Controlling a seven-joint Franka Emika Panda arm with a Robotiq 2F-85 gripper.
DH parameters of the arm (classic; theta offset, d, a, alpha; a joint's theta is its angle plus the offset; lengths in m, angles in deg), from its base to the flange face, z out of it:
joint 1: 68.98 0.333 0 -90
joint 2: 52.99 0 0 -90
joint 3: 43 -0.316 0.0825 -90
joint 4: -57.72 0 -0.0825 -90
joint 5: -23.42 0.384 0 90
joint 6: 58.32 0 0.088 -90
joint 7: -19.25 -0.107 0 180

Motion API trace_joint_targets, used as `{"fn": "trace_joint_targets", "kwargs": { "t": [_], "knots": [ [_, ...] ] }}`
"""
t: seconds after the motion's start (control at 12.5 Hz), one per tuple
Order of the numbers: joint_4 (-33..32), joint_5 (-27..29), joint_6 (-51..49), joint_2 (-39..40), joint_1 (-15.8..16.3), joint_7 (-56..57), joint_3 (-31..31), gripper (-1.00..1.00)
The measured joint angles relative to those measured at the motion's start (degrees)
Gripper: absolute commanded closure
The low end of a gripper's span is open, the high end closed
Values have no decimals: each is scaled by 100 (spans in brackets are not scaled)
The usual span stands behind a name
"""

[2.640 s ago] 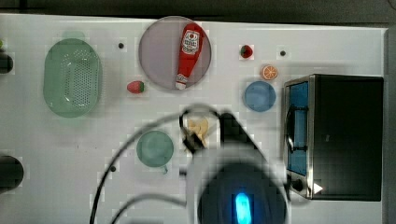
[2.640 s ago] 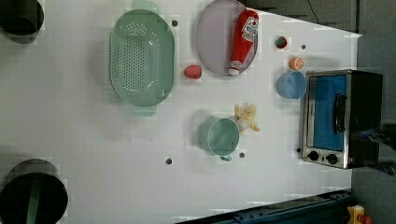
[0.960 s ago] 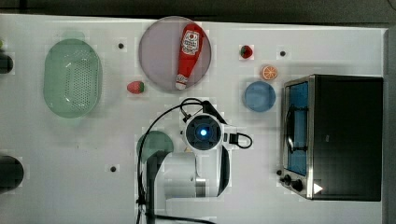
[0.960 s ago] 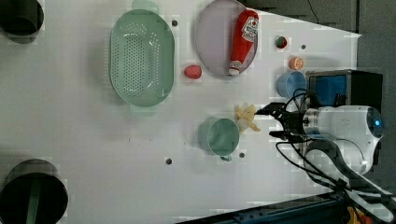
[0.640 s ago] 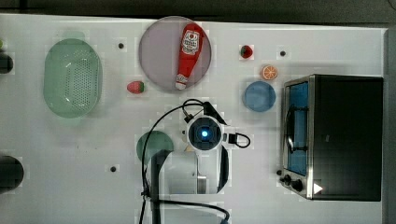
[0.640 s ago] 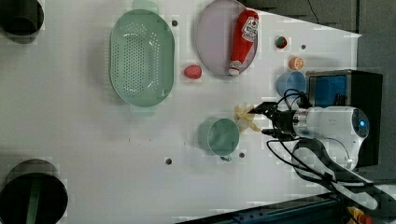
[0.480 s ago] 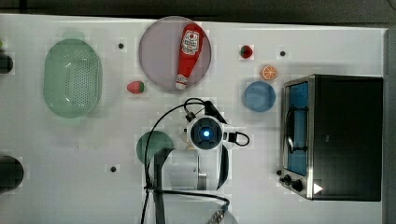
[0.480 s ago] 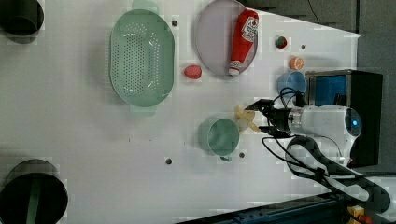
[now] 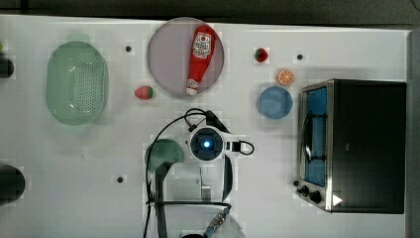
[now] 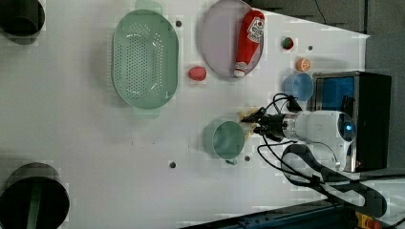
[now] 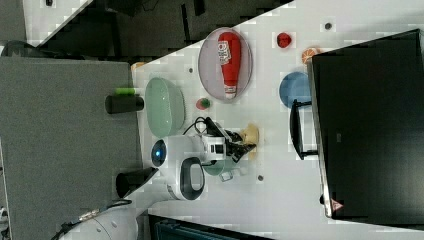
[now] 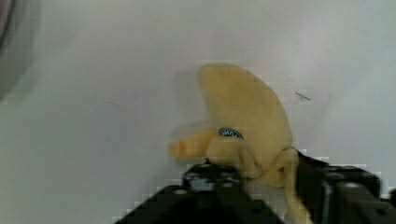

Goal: Pick banana from table and place on oven.

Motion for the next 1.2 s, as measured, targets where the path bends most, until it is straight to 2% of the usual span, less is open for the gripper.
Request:
{"fn": "trace_joint_targets", "kwargs": {
  "t": [0.4, 0.64, 0.8, 0.96, 1.12, 1.2],
  "knots": [
    [78, 22, -45, -234, -60, 0, 95, 46],
    [190, 88, -1158, -1092, -164, -27, 83, 46],
    [727, 87, -2596, -1981, -200, -28, 58, 45],
    [1611, -18, -3796, -2670, -178, -29, 144, 45],
    [2563, 258, -4685, -3090, -138, -35, 344, 46],
    [2786, 223, -4995, -3324, -86, -35, 513, 45]
  ]
}}
